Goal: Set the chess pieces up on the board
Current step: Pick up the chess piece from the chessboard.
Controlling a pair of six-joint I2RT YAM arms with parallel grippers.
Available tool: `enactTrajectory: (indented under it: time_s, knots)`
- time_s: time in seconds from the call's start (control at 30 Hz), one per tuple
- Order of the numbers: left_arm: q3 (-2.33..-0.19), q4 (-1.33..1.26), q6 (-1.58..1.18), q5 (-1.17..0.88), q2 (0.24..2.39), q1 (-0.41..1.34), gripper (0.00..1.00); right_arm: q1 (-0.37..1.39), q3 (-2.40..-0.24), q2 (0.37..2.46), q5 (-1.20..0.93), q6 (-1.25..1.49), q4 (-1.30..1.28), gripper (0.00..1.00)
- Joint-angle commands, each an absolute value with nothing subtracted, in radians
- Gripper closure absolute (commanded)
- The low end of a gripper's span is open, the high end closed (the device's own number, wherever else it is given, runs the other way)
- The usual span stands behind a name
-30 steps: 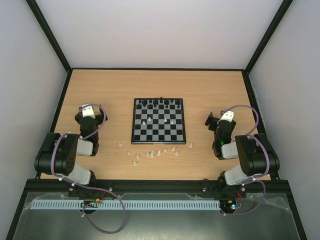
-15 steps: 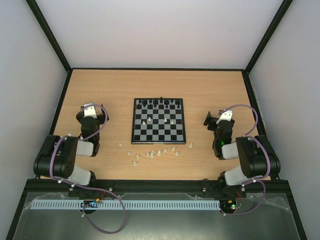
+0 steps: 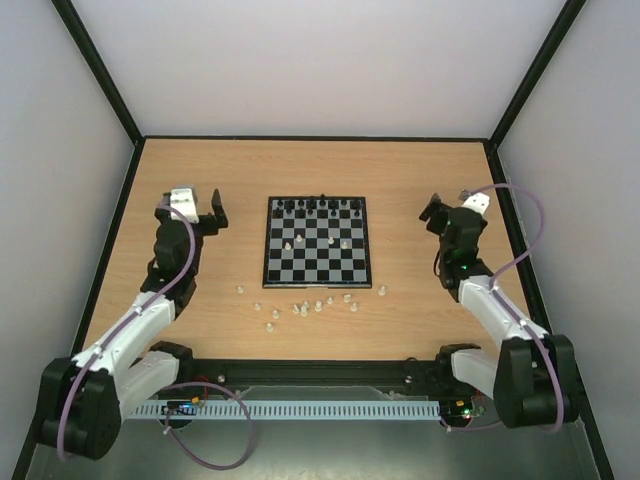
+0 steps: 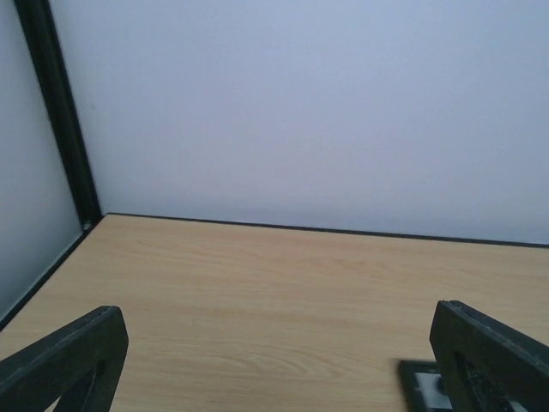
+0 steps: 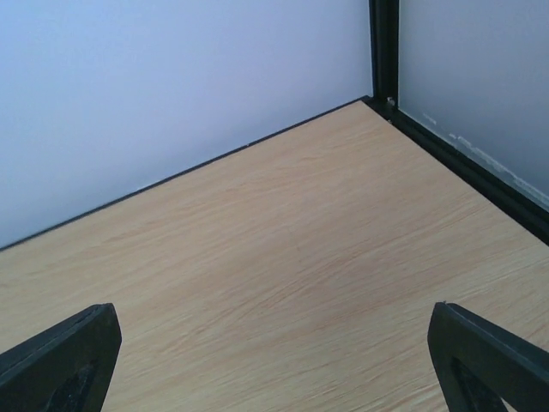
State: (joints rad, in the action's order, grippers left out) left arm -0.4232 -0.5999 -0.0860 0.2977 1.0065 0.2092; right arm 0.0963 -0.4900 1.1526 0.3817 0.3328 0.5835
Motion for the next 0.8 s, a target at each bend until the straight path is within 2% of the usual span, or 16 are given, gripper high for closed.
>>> enactTrajectory:
  time_s: [0.0,0.17,0.37,0.63,0.77]
  knots:
    - [-0.509,-0.369,-0.146,0.280,0.885,0.248,0.00,0.093,-0.608,1.035,0.291,0.422,0.267,0.01]
    - [-0.639,-0.176,-0.288,0.242,0.818,0.249,0.00,0.094,-0.744,0.974,0.109,0.493,0.070,0.01]
    - [-0.751,-0.049,-0.386,0.133,0.831,0.250,0.01,0.092,-0.737,0.935,-0.199,0.493,0.025,0.01]
    - [-0.797,-0.007,-0.436,0.034,0.903,0.246,0.00,0.093,-0.734,0.979,-0.302,0.514,-0.020,0.01]
    - [-0.784,0.027,-0.529,0.094,0.960,0.237,0.01,0.093,-0.769,1.026,-0.346,0.506,-0.039,0.01]
